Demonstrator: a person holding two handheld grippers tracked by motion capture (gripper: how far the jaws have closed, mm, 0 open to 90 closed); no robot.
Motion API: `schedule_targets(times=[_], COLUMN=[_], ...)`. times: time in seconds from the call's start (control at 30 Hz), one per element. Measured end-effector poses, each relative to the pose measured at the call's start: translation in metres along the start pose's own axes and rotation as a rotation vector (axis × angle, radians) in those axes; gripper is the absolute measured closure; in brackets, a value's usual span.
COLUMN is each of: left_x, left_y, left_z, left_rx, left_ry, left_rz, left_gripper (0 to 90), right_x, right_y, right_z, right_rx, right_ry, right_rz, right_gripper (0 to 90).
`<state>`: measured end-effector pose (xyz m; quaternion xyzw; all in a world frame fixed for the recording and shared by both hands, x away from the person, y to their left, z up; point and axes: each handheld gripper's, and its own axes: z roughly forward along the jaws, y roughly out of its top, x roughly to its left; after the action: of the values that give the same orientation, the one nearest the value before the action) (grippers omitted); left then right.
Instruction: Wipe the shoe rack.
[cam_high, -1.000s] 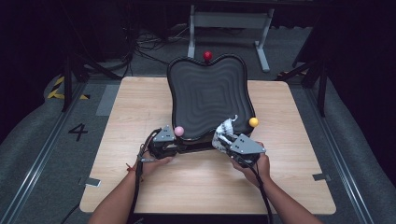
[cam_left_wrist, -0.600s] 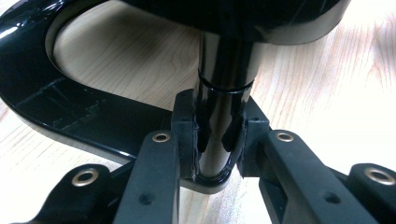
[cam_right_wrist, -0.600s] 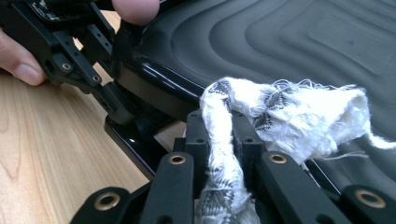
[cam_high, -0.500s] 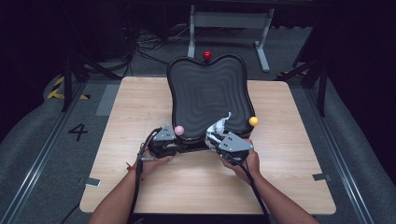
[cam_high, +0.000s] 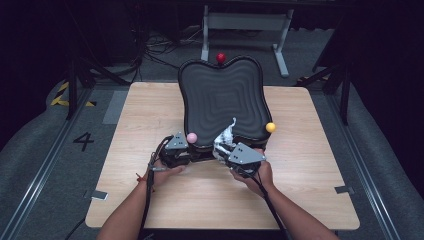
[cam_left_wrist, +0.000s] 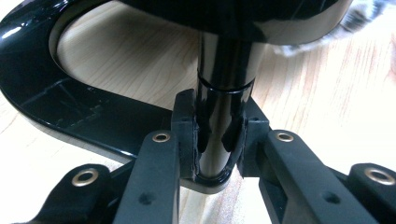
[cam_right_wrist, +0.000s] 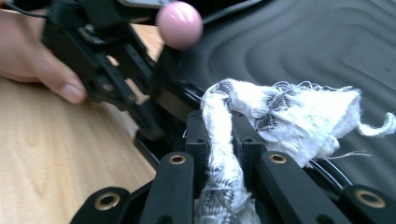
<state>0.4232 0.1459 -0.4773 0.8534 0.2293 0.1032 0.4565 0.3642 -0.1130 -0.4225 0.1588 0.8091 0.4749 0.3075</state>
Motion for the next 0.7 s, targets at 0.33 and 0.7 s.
schedule_targets(times=[0.33, 0.7], left_x=[0.0, 0.0], left_y=[0.0, 0.0], left_z=[0.0, 0.0], left_rx=[0.001, 0.001], left_ry=[0.0, -0.004], left_rz=[-0.001, -0.002], left_gripper=[74.5, 74.4], right_x=[0.026, 0.021], right_y=[0.014, 0.011], right_z=[0.014, 0.009], right_rx=[-0.002, -0.007], right_ry=[0.063, 0.064], right_rz=[-0.103, -0.068], right_gripper=[80.8, 80.9])
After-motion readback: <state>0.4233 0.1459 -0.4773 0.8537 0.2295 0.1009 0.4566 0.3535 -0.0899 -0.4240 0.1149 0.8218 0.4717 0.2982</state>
